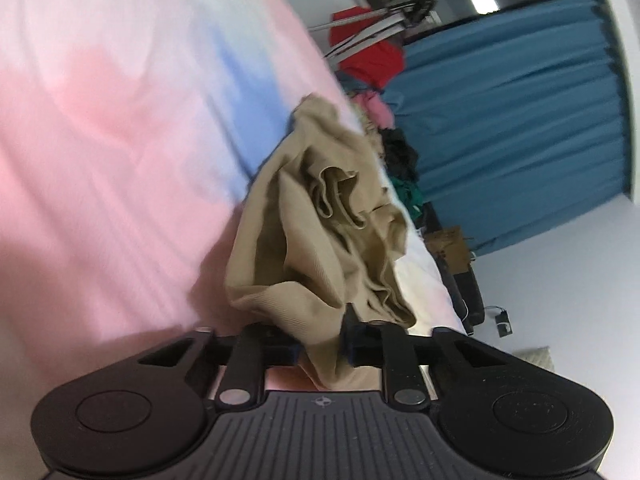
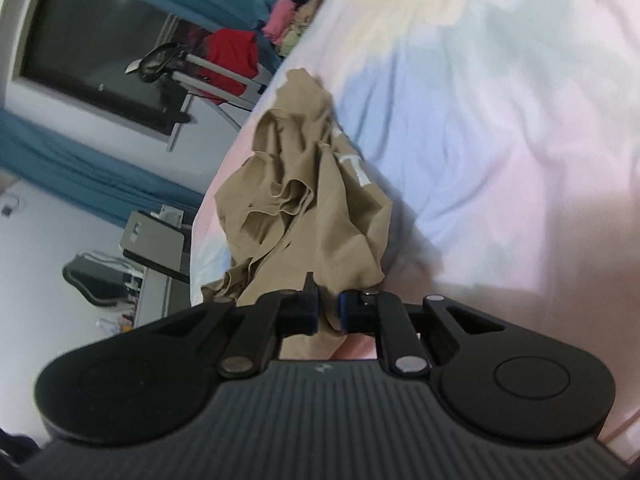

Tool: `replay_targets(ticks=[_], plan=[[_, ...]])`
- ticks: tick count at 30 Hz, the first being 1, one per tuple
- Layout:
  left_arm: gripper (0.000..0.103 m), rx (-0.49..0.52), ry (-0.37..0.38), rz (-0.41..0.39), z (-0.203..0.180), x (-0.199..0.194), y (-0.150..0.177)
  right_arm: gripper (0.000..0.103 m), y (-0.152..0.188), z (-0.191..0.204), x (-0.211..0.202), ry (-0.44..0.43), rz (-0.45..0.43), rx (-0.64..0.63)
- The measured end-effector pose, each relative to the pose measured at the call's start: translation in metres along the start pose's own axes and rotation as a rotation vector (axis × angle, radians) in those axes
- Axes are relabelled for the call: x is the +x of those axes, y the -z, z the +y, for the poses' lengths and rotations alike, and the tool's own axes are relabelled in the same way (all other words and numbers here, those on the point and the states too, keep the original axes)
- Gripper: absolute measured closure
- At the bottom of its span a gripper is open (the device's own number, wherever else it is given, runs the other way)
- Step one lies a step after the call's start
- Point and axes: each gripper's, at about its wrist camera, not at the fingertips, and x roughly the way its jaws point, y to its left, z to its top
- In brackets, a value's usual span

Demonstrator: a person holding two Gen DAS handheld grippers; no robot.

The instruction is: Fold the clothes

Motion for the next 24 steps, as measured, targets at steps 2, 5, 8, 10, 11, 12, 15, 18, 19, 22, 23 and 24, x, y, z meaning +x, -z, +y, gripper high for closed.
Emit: replay_targets(ticks=[2, 5, 8, 10, 11, 12, 15, 18, 19, 22, 23, 24], plan=[[0.090, 0.044, 0.012, -0.019, -0.009, -0.005, 0.000, 0.092, -0.001, 0.001, -0.005, -0.019, -0.005, 0.001], [0.092, 0.077, 0.026, -0.030, -0.021, -0.017, 0.003, 0.093, -0.003, 0.004, -0.013, -0.042, -0.017, 0.003], [0.092, 0.085, 0.038, -0.036, -0.034, -0.037, 0.007, 0.093, -0.004, 0.008, -0.030, -0.074, -0.018, 0.032], [0.092, 0.076, 0.051, -0.050, -0.043, -0.056, 0.012, 0.093, -0.003, 0.016, -0.046, -0.103, -0.018, 0.026], [0.092, 0.073, 0.060, -0.057, -0.048, -0.066, 0.015, 0.093, -0.001, 0.020, -0.055, -0.117, -0.017, 0.023], [0.092, 0.075, 0.066, -0.062, -0.054, -0.077, 0.019, 0.093, 0.001, 0.024, -0.065, -0.130, -0.010, 0.019], [0.092, 0.068, 0.089, -0.065, -0.064, -0.119, 0.040, 0.093, 0.011, 0.032, -0.101, -0.172, 0.007, 0.007], [0.092, 0.048, 0.106, -0.048, -0.067, -0.162, 0.060, 0.093, 0.030, 0.037, -0.145, -0.211, -0.009, -0.042], [0.092, 0.047, 0.100, -0.051, -0.067, -0.175, 0.070, 0.093, 0.036, 0.037, -0.159, -0.221, -0.012, -0.054], [0.092, 0.005, 0.088, -0.048, -0.062, -0.192, 0.086, 0.093, 0.052, 0.030, -0.181, -0.215, 0.006, -0.043], [0.092, -0.015, 0.086, -0.046, -0.060, -0.194, 0.089, 0.093, 0.055, 0.029, -0.183, -0.209, 0.011, -0.037], [0.092, -0.026, 0.087, -0.044, -0.060, -0.194, 0.089, 0.093, 0.055, 0.028, -0.183, -0.206, 0.012, -0.033]])
